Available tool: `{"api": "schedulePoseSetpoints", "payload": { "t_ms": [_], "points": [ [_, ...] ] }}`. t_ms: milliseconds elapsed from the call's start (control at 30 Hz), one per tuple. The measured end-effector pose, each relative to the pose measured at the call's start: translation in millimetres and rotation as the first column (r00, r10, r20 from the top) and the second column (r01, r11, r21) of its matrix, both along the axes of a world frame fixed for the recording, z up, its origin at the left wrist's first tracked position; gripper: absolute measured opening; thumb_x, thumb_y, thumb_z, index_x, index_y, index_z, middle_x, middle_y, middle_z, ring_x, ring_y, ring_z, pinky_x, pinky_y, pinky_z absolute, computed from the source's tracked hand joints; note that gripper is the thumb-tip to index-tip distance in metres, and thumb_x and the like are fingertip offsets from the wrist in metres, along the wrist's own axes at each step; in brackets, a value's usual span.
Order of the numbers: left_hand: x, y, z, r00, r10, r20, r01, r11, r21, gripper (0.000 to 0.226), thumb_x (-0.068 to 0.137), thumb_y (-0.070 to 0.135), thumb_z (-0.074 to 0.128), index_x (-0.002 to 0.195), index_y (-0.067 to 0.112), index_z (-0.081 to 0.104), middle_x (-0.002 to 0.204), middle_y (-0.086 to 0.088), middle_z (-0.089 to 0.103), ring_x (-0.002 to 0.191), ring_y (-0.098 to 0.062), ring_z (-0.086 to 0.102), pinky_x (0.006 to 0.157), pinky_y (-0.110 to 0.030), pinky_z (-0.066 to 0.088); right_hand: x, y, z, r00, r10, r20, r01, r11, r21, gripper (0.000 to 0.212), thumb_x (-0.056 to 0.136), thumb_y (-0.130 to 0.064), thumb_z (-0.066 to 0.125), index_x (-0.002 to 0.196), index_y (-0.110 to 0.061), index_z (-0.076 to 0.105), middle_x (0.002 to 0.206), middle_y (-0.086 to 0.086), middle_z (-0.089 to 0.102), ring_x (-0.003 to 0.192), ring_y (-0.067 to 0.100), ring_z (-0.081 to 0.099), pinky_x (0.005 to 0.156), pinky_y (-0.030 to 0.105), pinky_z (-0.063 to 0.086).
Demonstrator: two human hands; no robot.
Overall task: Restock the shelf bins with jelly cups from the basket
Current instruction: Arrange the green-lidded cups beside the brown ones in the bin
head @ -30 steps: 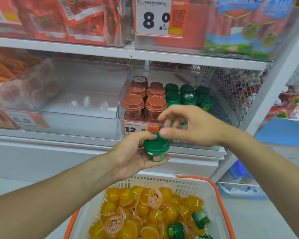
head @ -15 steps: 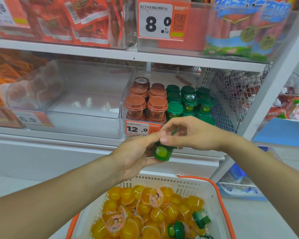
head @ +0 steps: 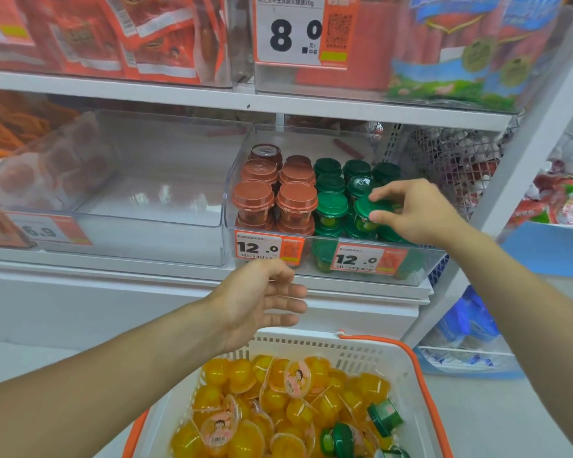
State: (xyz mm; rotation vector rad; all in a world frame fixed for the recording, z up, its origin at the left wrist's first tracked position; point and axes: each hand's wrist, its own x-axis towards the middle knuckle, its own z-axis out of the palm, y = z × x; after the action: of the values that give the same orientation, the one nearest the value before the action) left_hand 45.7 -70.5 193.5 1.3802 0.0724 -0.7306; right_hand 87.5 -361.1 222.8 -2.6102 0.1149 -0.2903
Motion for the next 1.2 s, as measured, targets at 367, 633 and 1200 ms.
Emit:
{"api": "schedulePoseSetpoints", "payload": {
  "t_ms": [367,633,1200],
  "points": [
    [3.3,3.8,-11.1,0.997,-0.075,0.009,0.075,0.994,0.076,0.011,0.095,0.017,0.051,0.09,0.01,0.057,0.088,-0.014,0.071,0.077,-0.028,0.068,0.07,-0.038,0.054,8.7,9.5,-8.4,0.997,0.017,0.074,-0.004,0.985,-0.17,0.03,0.086,-0.035,0.076,0.114,-0.023,0.074,0.124,0.007,0.061,0.107,0.026,0.059,0.099,0.043,0.048],
    [0.8,2.7,-21.0,0.979,-0.19,0.07,0.174,0.968,0.183,0.017,0.096,0.018,0.051,0.087,0.007,0.06,0.086,-0.013,0.07,0.073,-0.028,0.067,0.069,-0.037,0.052,-1.6,17.4,-2.4,0.95,0.051,0.309,0.0,0.987,-0.163,0.021,0.092,-0.032,0.068,0.107,-0.017,0.073,0.107,0.003,0.056,0.094,0.017,0.057,0.091,0.035,0.048],
    [-95.5,-25.9,-188.3,0.65,-0.744,-0.157,0.544,0.311,0.779,0.021,0.094,0.026,0.054,0.076,0.014,0.055,0.067,-0.002,0.051,0.075,-0.023,0.053,0.06,-0.03,0.036,-161.0,42.2,-207.8,0.472,0.235,-0.85,-0.691,0.697,-0.191,0.023,0.094,-0.032,0.053,0.103,-0.015,0.065,0.105,0.008,0.063,0.096,0.028,0.061,0.082,0.044,0.054]
  ]
}}
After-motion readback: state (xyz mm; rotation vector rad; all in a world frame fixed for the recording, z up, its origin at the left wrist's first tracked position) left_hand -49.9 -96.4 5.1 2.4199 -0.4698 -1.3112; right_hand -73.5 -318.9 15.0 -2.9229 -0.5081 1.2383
